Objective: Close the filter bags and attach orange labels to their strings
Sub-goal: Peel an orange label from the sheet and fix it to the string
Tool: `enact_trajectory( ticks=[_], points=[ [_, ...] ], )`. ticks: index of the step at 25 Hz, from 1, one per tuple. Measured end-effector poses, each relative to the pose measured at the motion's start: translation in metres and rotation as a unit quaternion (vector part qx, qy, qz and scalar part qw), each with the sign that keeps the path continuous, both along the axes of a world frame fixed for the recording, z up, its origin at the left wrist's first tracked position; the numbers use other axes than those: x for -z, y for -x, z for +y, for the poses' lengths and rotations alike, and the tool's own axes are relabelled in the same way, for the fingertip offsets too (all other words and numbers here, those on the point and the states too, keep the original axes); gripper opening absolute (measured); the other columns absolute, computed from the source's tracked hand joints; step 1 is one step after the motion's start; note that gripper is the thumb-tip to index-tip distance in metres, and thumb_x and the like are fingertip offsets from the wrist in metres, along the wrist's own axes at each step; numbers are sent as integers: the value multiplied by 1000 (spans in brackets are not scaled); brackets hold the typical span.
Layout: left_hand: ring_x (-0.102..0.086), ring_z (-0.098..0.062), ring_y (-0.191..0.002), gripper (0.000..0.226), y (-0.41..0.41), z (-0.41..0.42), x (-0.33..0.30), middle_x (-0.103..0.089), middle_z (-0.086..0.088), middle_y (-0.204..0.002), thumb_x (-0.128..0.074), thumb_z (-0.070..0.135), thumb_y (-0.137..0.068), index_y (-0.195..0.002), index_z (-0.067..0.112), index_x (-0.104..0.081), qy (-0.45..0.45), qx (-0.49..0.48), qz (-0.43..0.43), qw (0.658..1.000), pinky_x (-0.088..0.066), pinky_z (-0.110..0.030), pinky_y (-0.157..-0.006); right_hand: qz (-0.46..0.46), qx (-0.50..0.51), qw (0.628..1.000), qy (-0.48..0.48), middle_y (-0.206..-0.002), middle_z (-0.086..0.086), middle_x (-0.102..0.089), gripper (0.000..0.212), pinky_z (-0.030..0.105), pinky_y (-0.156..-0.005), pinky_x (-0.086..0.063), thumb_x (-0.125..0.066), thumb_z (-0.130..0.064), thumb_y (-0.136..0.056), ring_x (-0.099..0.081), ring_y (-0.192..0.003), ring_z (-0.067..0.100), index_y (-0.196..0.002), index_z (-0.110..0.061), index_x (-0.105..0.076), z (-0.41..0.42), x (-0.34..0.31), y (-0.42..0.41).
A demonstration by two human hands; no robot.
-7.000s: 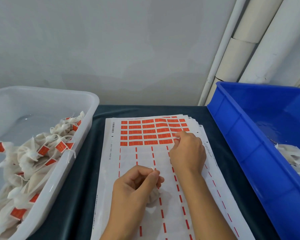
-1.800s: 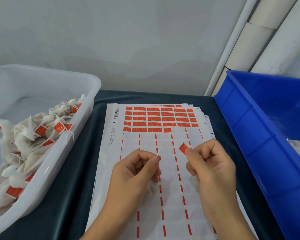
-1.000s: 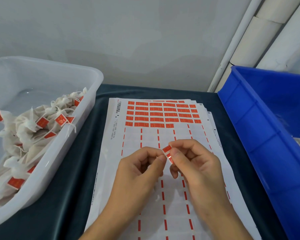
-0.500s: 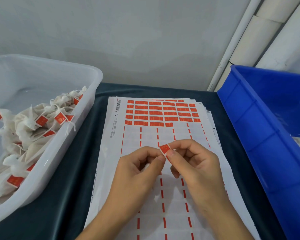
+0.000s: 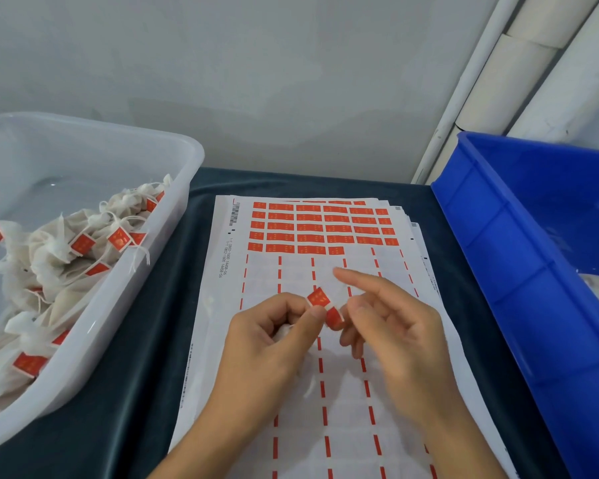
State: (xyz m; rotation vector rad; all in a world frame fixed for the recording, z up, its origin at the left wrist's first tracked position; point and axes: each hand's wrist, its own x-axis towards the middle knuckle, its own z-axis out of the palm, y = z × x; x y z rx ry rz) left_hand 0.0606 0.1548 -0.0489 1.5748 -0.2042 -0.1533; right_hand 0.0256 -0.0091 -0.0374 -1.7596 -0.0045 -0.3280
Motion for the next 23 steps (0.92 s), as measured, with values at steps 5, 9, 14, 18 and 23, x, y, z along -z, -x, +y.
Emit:
enact_trajectory(
  ticks=[5,9,14,18,23],
  points=[
    [-49,-3,-44,25,0,-1,-4,-60,4,-58,-68,32,-95,-73,23,-76,17,-3,45,999,-42,-17,-43,42,40,998,-36,-98,-6,-76,24,30,-60,-60,-61,-39,-96,-72,-82,21,-114,-40,-77,-7,0,-5],
    [-55,-8,-51,24,1,-1,-3,-64,-4,-62,-69,25,-96,-73,19,-75,24,-2,34,999,-45,-17,-50,120,-43,986,-106,-101,-1,-75,30,29,-68,-58,-58,-44,-92,-71,-88,20,-112,-32,-78,-2,0,-7],
    [-54,-7,-50,24,2,-1,-6,-64,3,-60,-79,39,-89,-74,20,-76,34,7,27,999,-45,-18,-49,135,-70,980,-126,-89,4,-74,23,28,-67,-56,-65,-40,-91,-71,-82,18,-94,-22,-79,1,-1,-5],
    [-55,-6,-52,26,4,-3,-6,-65,4,-61,-70,46,-82,-75,22,-77,29,-6,18,999,-46,-18,-50,101,-60,987,-112,-84,2,-73,17,28,-66,-57,-65,-32,-92,-71,-78,18,-89,-21,-77,1,-1,-4],
    [-56,-10,-53,22,4,-5,-4,-66,-1,-63,-71,40,-87,-77,22,-79,32,-26,33,999,-47,-17,-52,47,-7,998,-44,-82,-3,-74,12,27,-60,-59,-65,-31,-92,-72,-78,20,-87,-28,-77,6,1,-3]
  ],
)
